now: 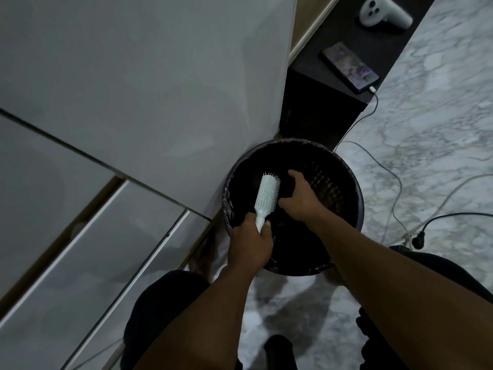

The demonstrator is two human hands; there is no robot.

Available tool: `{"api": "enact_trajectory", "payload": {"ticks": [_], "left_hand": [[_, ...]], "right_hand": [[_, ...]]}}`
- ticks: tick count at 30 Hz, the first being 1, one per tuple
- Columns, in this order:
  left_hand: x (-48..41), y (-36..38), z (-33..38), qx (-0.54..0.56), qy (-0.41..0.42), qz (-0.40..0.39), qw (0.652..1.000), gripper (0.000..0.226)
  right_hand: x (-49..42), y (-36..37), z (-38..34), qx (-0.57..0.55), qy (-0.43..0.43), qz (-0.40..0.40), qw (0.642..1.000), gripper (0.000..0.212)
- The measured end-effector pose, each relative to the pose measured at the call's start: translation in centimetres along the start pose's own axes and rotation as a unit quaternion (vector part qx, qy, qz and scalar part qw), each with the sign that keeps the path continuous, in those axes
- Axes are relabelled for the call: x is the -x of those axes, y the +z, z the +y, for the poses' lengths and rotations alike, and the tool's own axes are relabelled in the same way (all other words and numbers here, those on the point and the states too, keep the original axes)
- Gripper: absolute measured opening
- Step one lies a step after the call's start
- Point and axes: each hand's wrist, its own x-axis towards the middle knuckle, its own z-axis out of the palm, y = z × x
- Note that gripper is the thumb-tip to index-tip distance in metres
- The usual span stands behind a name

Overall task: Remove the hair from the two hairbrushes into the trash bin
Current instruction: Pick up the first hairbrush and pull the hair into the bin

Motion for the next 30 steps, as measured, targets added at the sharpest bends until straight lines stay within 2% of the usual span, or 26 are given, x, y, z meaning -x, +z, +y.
{"api": "enact_trajectory", "payload": {"ticks": [1,2,7,11,13,16,17,20,25,30], "left_hand": [[0.2,-0.4,0.4,0.010,0.003,-0.005,1.000,0.021],[0.4,-0.9,0.8,0.016,0.008,-0.010,1.000,0.021],[2.1,-4.5,4.5,0.021,0.029,-0.002,0.999,0.022],[4.7,-8.5,9.5,0.016,0.074,0.028,0.997,0.022],[6.4,-10.9,11.9,0.019,0.096,0.033,0.995,0.021],[9.0,-14.5,15.4,-0.019,0.141,0.052,0.989,0.027],[9.9,-15.7,16.6,-0.037,0.152,0.060,0.986,0.028],[13.0,-19.1,19.7,-0.072,0.182,0.090,0.977,0.033],[19.0,-24.6,23.6,-0.119,0.231,0.153,0.953,0.043],[24.0,-29.8,25.5,-0.171,0.254,0.210,0.929,0.032]], "right_hand": [[0.4,-0.4,-0.6,-0.010,-0.002,-0.020,1.000,0.081],[0.6,-0.8,-1.1,-0.015,-0.005,-0.027,1.000,0.078],[3.2,-4.6,-5.1,-0.002,-0.051,-0.017,0.999,0.032],[7.2,-8.4,-10.5,-0.012,-0.092,0.011,0.996,0.011],[9.4,-10.2,-13.2,0.000,-0.123,0.022,0.992,0.020],[12.7,-12.8,-16.9,-0.007,-0.151,0.028,0.988,0.051],[13.8,-13.6,-18.0,-0.008,-0.166,0.030,0.986,0.055],[18.6,-15.7,-21.8,0.009,-0.214,0.053,0.975,0.036],[25.2,-18.3,-27.0,0.047,-0.278,0.066,0.957,0.045],[31.6,-18.7,-31.7,0.065,-0.343,0.110,0.931,0.040]]}}
